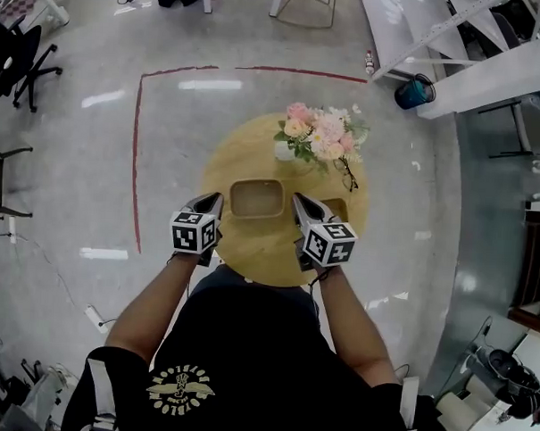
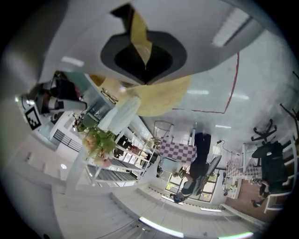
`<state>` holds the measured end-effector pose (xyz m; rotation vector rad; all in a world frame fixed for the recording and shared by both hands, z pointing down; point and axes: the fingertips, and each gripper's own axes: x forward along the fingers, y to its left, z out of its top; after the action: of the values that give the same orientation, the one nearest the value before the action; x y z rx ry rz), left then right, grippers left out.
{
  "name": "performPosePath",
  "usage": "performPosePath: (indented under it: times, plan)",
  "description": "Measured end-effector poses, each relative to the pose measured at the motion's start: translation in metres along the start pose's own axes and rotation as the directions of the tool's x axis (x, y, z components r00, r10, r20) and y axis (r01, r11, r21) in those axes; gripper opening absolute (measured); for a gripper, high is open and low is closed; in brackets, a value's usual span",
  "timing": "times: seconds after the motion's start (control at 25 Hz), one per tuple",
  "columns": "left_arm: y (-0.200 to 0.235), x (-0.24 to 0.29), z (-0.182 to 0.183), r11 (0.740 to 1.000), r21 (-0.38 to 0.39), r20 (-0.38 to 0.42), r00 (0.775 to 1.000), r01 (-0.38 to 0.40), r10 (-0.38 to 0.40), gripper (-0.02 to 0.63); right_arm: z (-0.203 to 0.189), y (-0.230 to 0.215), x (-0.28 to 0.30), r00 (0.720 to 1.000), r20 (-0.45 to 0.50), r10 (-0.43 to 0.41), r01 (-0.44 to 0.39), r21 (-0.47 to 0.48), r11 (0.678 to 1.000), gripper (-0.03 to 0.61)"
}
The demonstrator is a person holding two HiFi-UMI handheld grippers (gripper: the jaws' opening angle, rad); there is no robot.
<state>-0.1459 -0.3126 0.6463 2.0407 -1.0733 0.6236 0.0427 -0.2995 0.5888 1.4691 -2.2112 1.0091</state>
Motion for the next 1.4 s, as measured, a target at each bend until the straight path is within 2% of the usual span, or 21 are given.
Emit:
performPosePath:
  times: [0.2, 0.4, 0.6, 0.64, 0.68, 0.76, 0.88, 1.04, 1.12, 1.28, 1.4]
  plan:
    - [0.008, 0.021, -0.020, 1.000, -0.012, -0.073, 0.997, 0.007, -0.008, 0.002, -0.036, -0.020, 0.036, 0.991, -0.127, -0.044, 0.046, 0.016, 0.999, 0.050]
    - [0.018, 0.035, -0.032, 0.999, -0.052, -0.118, 0.993, 0.004, -0.010, 0.002, -0.075, -0.049, 0.057, 0.948, -0.297, -0.111, 0.121, 0.017, 0.992, 0.058]
    - [0.021, 0.052, -0.037, 0.998, -0.065, -0.162, 0.987, 0.003, -0.013, 0.005, -0.095, -0.057, 0.071, 0.920, -0.383, -0.079, 0.114, 0.069, 0.991, 0.085]
    - [0.021, 0.055, -0.037, 0.998, -0.069, -0.166, 0.986, 0.008, -0.019, 0.007, -0.096, -0.058, 0.074, 0.915, -0.396, -0.077, 0.115, 0.071, 0.991, 0.099]
    - [0.020, 0.057, -0.037, 0.997, -0.080, -0.171, 0.985, 0.017, -0.030, 0.055, -0.096, -0.058, 0.076, 0.910, -0.407, -0.080, 0.118, 0.070, 0.991, 0.102]
    - [0.018, 0.061, -0.039, 0.994, -0.107, -0.180, 0.982, 0.033, -0.052, 0.086, -0.099, -0.061, 0.080, 0.902, -0.423, -0.085, 0.125, 0.069, 0.990, 0.107]
    - [0.012, 0.067, -0.043, 0.991, -0.122, -0.191, 0.979, 0.054, -0.077, 0.091, -0.103, -0.068, 0.082, 0.896, -0.436, -0.087, 0.137, 0.085, 0.987, 0.109]
    - [0.009, 0.072, -0.056, 0.994, -0.094, -0.231, 0.970, 0.058, -0.079, 0.103, -0.110, -0.071, 0.086, 0.877, -0.472, -0.086, 0.138, 0.077, 0.987, 0.094]
    - [0.011, 0.076, -0.063, 0.992, -0.116, -0.239, 0.968, 0.056, -0.082, 0.103, -0.113, -0.072, 0.090, 0.869, -0.488, -0.084, 0.131, 0.063, 0.989, 0.095]
    - [0.011, 0.083, -0.071, 0.989, -0.138, -0.258, 0.962, 0.052, -0.086, 0.103, -0.122, -0.077, 0.093, 0.864, -0.497, -0.079, 0.129, 0.067, 0.989, 0.095]
    - [0.008, 0.082, -0.069, 0.989, -0.135, -0.259, 0.961, 0.064, -0.097, 0.081, -0.124, -0.074, 0.094, 0.869, -0.493, -0.041, 0.107, 0.105, 0.989, 0.072]
